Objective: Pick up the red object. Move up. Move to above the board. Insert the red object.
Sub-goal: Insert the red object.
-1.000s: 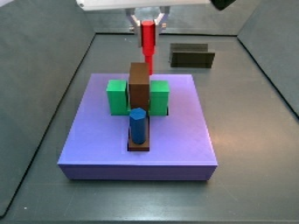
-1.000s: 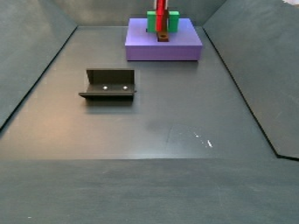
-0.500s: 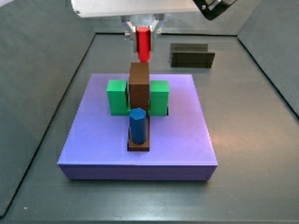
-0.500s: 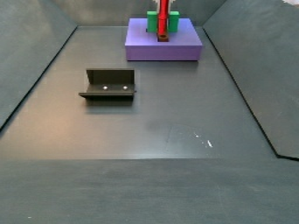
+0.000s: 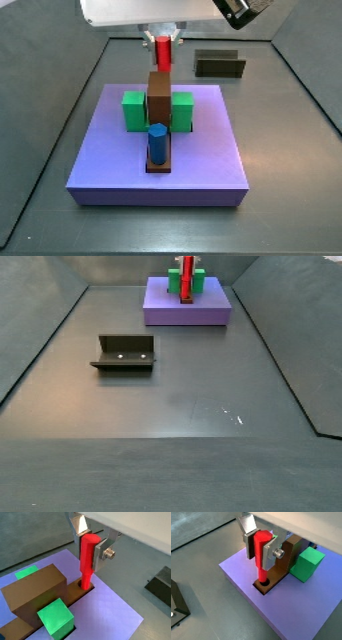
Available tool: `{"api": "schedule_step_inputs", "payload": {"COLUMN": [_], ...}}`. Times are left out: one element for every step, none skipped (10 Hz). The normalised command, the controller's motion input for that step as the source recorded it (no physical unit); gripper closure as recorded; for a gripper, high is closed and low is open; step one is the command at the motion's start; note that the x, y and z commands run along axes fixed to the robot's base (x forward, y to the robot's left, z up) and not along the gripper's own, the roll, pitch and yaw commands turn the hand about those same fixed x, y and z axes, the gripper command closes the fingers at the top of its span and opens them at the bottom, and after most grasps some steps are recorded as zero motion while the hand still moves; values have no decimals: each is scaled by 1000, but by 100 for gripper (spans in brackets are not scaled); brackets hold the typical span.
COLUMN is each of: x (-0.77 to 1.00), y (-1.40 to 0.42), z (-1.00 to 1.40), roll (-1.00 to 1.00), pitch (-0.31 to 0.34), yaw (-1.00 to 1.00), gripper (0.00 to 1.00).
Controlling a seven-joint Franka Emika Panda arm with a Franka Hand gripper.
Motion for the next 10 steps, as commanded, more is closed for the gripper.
{"api": "schedule_step_inputs", "payload": {"x": [-311, -300, -254, -197, -3, 123, 143, 134, 157, 154], "y": [74, 29, 0, 0, 0, 0, 0, 0, 0, 0], "z": [0, 0, 0, 0, -60, -183, -197, -186, -189, -200], "roll": [-83, -50, -11, -16, -34, 0, 0, 0, 0, 27], "pitch": [-59, -46, -40, -43, -40, 0, 0, 0, 0, 0], "yaw": [0, -3, -14, -3, 0, 0, 0, 0, 0, 0], "gripper": [100, 100, 100, 100, 100, 100, 100, 100, 100, 100]}}
